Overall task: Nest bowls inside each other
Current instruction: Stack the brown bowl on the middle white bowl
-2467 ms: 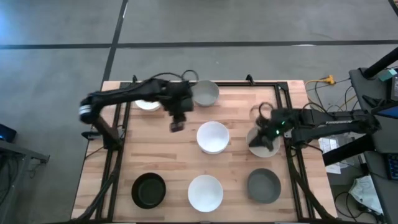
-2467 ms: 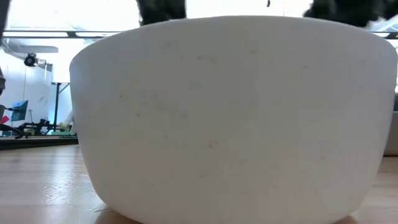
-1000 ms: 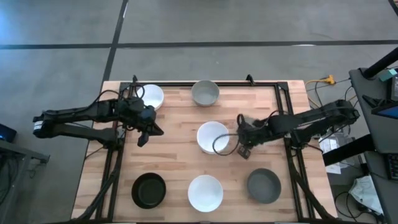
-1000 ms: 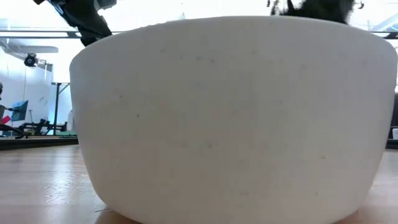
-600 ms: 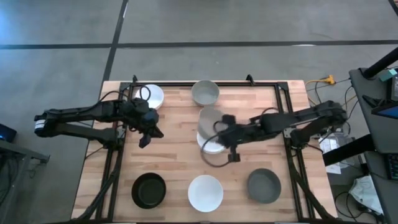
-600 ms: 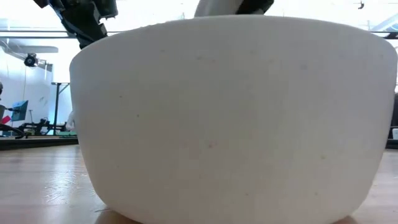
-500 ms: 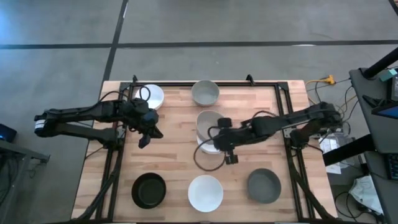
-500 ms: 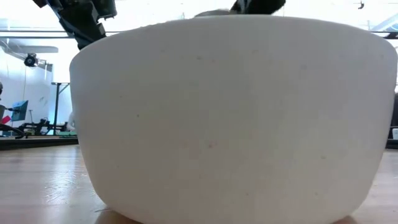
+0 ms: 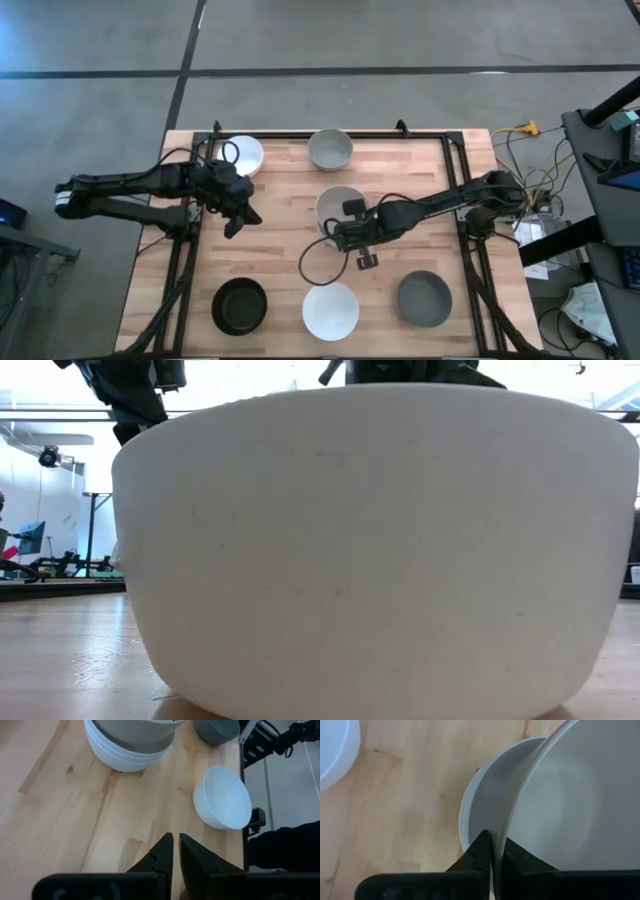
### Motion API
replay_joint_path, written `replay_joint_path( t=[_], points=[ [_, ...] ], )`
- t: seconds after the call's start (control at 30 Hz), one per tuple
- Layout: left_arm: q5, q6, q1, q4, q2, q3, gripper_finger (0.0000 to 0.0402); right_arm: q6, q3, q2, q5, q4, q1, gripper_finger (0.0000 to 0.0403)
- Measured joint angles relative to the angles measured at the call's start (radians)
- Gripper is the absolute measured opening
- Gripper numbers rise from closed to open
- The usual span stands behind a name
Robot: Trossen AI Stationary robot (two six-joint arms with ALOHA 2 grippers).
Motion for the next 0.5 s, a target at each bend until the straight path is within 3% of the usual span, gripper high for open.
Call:
replay_joint_path(
  t=[0.5],
  points=[
    [-0.022, 0.001, -0.012, 0.028, 0.017, 0.000, 0.0015, -0.046, 0.001, 0.001, -0.072, -0.020, 0.019, 0.0009]
  ],
)
